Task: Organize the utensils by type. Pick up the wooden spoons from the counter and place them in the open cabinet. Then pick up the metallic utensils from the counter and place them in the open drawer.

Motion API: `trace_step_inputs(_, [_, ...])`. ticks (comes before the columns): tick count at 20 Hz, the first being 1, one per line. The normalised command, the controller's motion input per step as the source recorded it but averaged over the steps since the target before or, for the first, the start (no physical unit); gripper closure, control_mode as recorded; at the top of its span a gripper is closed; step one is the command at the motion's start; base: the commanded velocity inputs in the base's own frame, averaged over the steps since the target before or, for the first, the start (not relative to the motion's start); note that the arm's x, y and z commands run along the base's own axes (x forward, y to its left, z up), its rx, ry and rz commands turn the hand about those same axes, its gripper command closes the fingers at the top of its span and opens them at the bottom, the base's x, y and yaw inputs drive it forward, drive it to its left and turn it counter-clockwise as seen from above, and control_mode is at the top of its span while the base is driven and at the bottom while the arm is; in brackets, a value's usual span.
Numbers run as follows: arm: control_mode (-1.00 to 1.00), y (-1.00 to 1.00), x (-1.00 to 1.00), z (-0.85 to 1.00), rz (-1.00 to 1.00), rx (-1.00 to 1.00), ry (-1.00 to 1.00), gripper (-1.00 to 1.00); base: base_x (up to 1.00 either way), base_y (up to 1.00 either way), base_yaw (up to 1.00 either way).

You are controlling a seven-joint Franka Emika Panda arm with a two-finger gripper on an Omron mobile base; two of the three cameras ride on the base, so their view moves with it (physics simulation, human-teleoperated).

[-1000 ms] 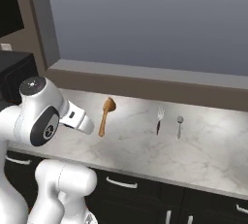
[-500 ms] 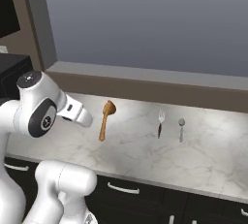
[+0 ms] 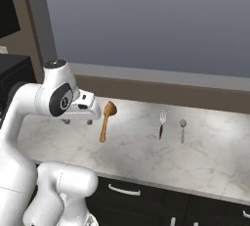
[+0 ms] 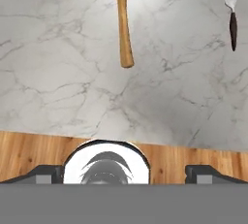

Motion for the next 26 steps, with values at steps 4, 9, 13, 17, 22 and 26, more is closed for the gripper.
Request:
trace_step_inputs(4, [-1.0, 0.0, 0.15, -0.46, 0.02, 0.0, 0.02, -1.0, 0.0, 0.0, 0.0])
trace_step_inputs(9, [-1.0, 0.0, 0.15, -0.55, -0.02, -0.02, -0.02, -1.0, 0.0, 0.0, 0.0])
trace_step_inputs(13, [-1.0, 0.0, 0.24, -0.53, -0.03, -0.03, 0.0, -1.0, 0.0, 0.0, 0.0])
trace_step_inputs(17, [-1.0, 0.0, 0.34, -0.25, 0.0, 0.0, 0.0, -1.0, 0.0, 0.0, 0.0])
trace_step_inputs(22, [-1.0, 0.0, 0.58, -0.08, 0.0, 0.0, 0.0, -1.0, 0.0, 0.0, 0.0])
trace_step_inputs(26, [-1.0, 0.0, 0.5, -0.23, 0.0, 0.0, 0.0, -1.0, 0.0, 0.0, 0.0])
